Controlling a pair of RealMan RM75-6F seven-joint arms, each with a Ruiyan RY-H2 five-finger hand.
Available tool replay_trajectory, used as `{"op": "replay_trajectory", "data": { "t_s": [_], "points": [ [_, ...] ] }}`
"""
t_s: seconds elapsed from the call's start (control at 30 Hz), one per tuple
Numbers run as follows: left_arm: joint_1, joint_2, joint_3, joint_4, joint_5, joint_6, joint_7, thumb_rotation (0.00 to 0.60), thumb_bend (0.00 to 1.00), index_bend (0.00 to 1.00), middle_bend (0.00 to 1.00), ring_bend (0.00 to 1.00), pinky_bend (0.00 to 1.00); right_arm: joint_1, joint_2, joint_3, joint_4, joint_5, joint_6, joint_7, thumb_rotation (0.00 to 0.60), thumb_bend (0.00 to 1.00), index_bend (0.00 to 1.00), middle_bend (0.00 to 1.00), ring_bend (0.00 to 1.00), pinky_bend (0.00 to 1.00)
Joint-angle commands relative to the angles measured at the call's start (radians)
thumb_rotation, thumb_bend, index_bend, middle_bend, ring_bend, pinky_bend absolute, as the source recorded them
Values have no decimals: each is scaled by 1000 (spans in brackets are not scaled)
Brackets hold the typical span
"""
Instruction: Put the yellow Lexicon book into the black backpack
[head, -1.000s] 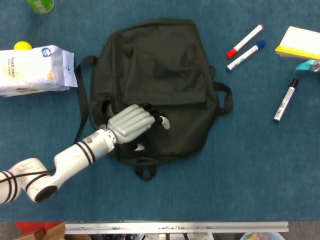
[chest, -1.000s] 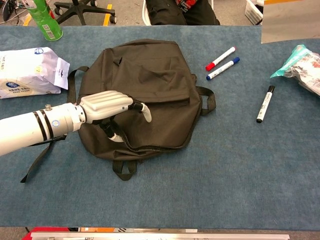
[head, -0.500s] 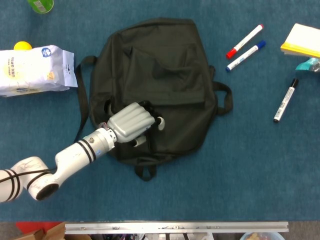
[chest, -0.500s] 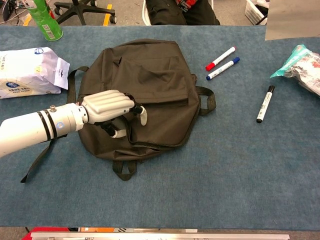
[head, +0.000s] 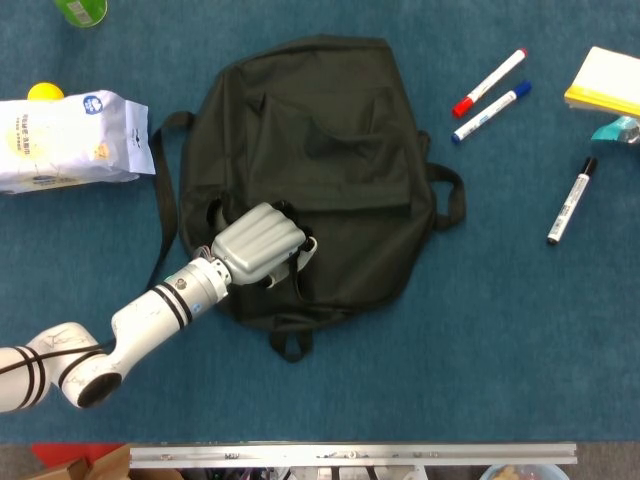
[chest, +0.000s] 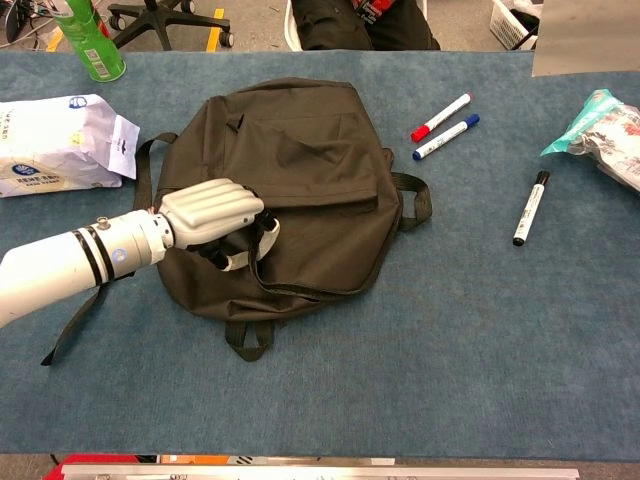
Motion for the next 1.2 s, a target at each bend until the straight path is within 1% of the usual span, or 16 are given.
{"op": "replay_trajectory", "data": {
  "t_s": [0.03, 0.13, 0.27, 0.47, 0.53, 0.7, 0.9, 1.0, 1.2],
  "points": [
    [9, -16, -8, 10, -9, 21, -1, 600, 392, 668, 513, 480, 305, -2, 1, -1, -1, -1, 0, 6, 600, 337, 888, 755, 578, 612],
    [23, -30, -18, 20, -20, 51, -9, 600, 393, 697, 549, 502, 352, -3, 2, -2, -3, -2, 0, 14, 600, 335, 893, 756, 579, 612],
    [39, -31, -37, 12, -52, 74, -46, 600, 393, 715, 566, 515, 394, -4, 9, -9, -13, -10, -2, 28, 600, 333, 894, 757, 579, 612],
    [67, 6, -77, -60, -110, 103, -141, 600, 394, 718, 567, 520, 450, -7, 39, -40, -54, -45, -15, 88, 600, 332, 900, 759, 583, 621],
    [73, 29, -91, -98, -127, 103, -192, 600, 394, 718, 567, 520, 473, -6, 52, -53, -72, -64, -18, 117, 600, 331, 901, 760, 585, 623],
    [79, 93, -138, -212, -207, 68, -315, 600, 394, 716, 568, 521, 512, -2, 79, -91, -110, -127, -22, 176, 600, 328, 906, 766, 592, 634],
    [75, 156, -206, -336, -344, 11, -407, 600, 394, 707, 571, 522, 525, 9, 89, -128, -143, -198, -26, 214, 600, 324, 911, 773, 599, 643],
    [62, 175, -234, -367, -409, -17, -419, 600, 394, 703, 572, 523, 527, 19, 88, -144, -162, -238, -29, 232, 600, 324, 913, 776, 603, 646],
    [28, 188, -264, -382, -530, -56, -385, 600, 394, 697, 570, 523, 527, 48, 75, -176, -211, -323, -44, 254, 600, 322, 916, 783, 610, 657]
  ]
}}
